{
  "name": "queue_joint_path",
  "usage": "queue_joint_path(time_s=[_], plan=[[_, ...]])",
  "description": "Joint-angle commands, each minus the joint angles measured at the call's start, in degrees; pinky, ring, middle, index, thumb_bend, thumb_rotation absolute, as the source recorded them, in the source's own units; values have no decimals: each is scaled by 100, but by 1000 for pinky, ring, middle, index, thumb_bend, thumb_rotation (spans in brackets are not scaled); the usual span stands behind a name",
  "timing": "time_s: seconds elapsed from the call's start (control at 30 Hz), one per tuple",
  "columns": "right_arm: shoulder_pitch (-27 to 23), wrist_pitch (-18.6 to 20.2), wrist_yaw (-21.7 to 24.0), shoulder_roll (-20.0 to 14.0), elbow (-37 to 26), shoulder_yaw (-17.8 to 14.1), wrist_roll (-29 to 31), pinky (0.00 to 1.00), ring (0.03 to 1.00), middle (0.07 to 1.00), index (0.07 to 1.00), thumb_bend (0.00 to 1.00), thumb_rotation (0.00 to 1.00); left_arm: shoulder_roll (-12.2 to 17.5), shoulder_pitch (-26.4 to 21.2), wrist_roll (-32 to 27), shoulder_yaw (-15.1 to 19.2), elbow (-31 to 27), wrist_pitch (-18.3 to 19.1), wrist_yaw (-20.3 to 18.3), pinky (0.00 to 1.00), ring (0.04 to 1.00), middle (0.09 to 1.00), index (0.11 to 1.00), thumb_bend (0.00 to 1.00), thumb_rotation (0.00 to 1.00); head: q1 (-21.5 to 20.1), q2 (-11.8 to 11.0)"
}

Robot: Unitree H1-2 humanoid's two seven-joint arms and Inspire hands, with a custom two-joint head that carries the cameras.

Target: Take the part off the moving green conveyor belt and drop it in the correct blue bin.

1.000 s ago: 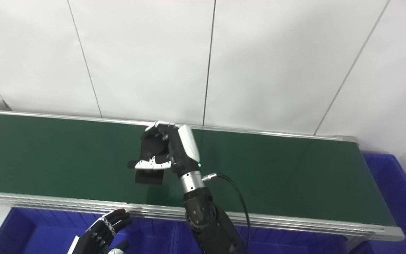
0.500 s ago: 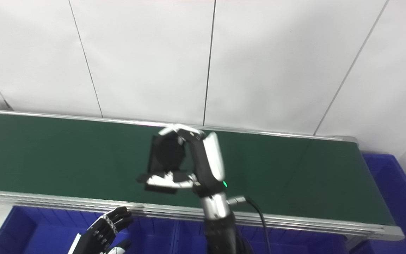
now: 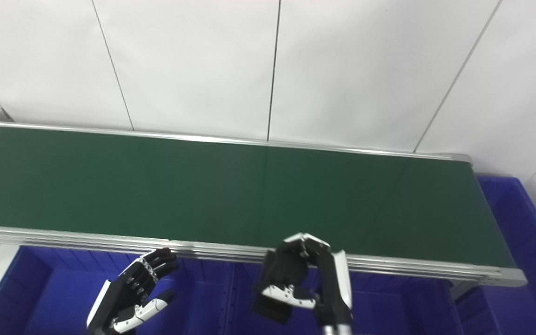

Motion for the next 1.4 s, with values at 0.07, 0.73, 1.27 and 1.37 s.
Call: queue_joint_path(time_s=[0.07, 0.73, 1.27, 1.37], plan=[[9, -202, -288, -96, 120, -74, -23, 75, 104, 131, 127, 529, 0, 25, -38, -105, -40, -203, 28, -79, 841, 741, 748, 745, 641, 0, -53, 72], [42, 118, -218, 149, 362, -687, -598, 507, 571, 591, 621, 659, 118, 96, 17, -149, 70, -311, 131, -108, 823, 740, 739, 735, 631, 0, -269, 250], [420, 1542, 676, -16, -771, -335, -1283, 853, 944, 985, 1000, 827, 441, 160, -42, -222, 67, -335, 181, -186, 823, 730, 728, 731, 642, 0, -313, 340], [450, 1547, 680, -27, -836, -300, -1275, 840, 940, 983, 1000, 830, 463, 166, -30, -212, 72, -368, 227, -171, 821, 729, 729, 731, 647, 0, -323, 363]])
